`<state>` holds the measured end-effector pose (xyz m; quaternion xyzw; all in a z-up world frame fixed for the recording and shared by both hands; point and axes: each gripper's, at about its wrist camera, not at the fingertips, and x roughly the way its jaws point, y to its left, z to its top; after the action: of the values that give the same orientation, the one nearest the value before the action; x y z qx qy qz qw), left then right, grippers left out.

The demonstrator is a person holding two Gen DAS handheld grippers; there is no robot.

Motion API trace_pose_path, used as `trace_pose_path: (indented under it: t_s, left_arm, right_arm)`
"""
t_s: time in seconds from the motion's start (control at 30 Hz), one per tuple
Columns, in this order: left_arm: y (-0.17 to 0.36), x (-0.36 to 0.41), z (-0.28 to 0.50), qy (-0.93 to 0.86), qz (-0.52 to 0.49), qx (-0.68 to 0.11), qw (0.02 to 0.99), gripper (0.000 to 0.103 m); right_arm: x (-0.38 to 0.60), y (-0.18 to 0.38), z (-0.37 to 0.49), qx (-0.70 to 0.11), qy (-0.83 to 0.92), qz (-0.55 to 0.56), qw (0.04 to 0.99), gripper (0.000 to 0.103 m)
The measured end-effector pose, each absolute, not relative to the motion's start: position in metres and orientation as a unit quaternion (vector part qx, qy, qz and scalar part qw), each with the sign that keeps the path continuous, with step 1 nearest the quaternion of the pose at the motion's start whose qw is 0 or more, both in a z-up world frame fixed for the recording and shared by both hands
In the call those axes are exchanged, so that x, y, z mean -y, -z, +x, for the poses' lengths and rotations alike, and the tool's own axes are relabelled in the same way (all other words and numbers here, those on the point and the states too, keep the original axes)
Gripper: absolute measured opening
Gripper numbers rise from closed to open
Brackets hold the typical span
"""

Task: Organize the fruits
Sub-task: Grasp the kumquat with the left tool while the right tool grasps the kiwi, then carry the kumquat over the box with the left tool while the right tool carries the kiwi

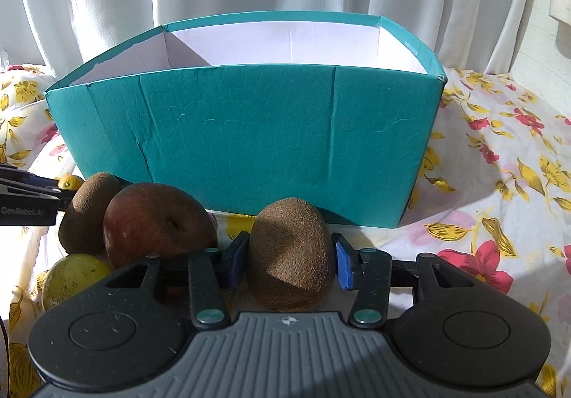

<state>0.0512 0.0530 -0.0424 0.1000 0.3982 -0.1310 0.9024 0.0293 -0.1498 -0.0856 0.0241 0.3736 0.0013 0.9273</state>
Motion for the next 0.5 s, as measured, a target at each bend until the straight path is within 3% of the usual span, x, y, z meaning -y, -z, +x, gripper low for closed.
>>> trace_pose_path:
  t_s: [0.23, 0.5]
  left_arm:
    - [-0.007, -0.034, 0.025, 0.144, 0.100, -0.355, 0.918, 0.037]
    - [-0.065, -0.007, 0.028, 0.159, 0.103, -0.330, 0.925, 0.037]
  right_arm:
    - [0.160, 0.053, 0.004, -0.342, 0.016, 0.016, 0.939, 0.048]
    - [0.172, -0.015, -0.004, -0.254, 0.022, 0.027, 0.966, 0.048]
